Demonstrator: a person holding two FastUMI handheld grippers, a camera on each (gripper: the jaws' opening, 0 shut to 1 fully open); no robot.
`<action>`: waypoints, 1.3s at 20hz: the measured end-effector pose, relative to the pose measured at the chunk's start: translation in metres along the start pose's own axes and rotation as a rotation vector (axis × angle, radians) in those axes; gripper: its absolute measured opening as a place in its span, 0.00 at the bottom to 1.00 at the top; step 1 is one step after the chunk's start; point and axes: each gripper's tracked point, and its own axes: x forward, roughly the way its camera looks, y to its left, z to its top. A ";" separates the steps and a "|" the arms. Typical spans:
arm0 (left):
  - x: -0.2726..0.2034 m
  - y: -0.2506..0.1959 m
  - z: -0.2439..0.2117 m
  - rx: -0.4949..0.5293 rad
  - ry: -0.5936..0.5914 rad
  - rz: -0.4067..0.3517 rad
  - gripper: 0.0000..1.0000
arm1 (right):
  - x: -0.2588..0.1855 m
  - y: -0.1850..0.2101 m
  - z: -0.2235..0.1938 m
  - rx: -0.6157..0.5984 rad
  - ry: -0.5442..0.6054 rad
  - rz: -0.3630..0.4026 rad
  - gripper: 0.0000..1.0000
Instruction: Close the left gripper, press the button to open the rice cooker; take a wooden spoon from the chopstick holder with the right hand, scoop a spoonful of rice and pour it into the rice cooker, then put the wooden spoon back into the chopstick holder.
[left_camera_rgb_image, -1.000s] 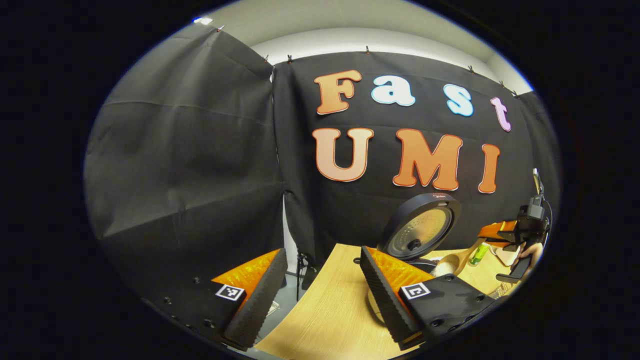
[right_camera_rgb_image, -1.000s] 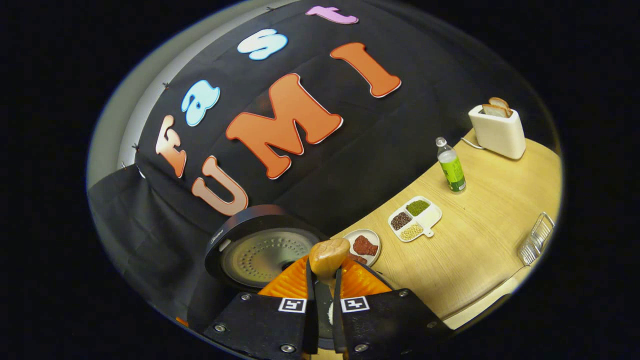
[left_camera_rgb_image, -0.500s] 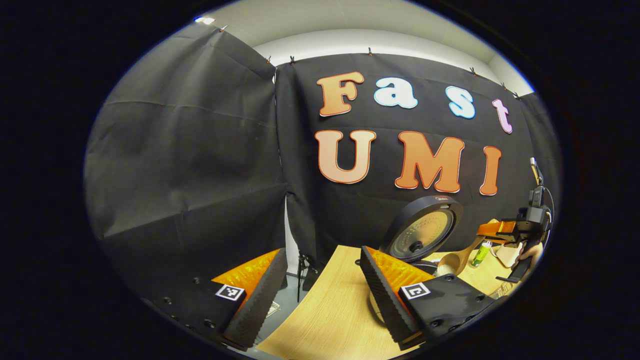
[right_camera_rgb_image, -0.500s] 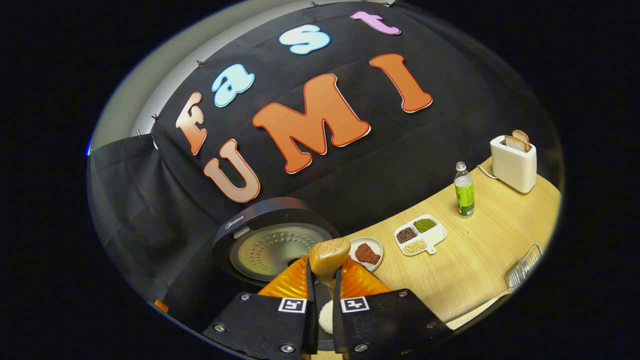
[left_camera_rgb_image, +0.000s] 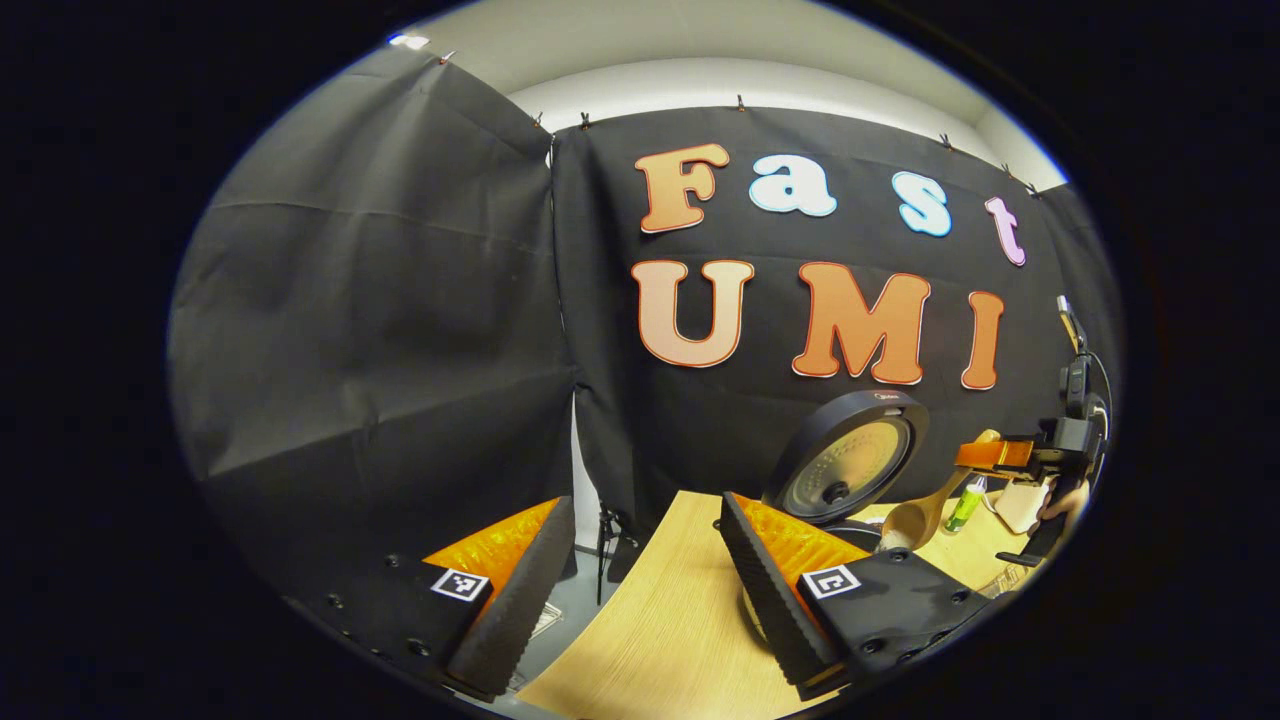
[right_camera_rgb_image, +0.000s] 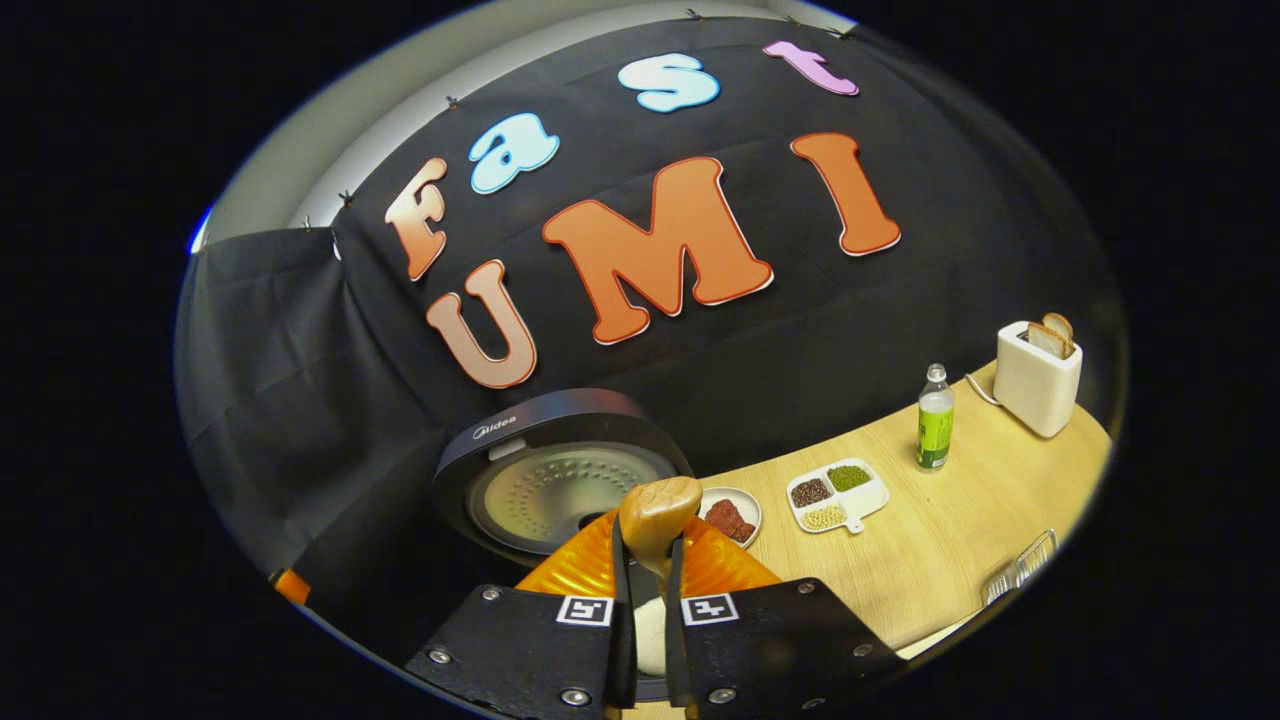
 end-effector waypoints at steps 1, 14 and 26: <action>0.001 0.001 0.000 0.000 0.001 0.000 0.94 | 0.000 0.001 0.001 -0.017 -0.003 -0.002 0.11; -0.005 0.004 0.001 -0.004 -0.006 0.012 1.00 | -0.003 0.024 -0.019 -0.329 0.012 0.071 0.11; -0.016 -0.003 0.013 -0.013 -0.036 0.013 0.94 | -0.032 0.004 0.008 -0.216 -0.021 0.065 0.11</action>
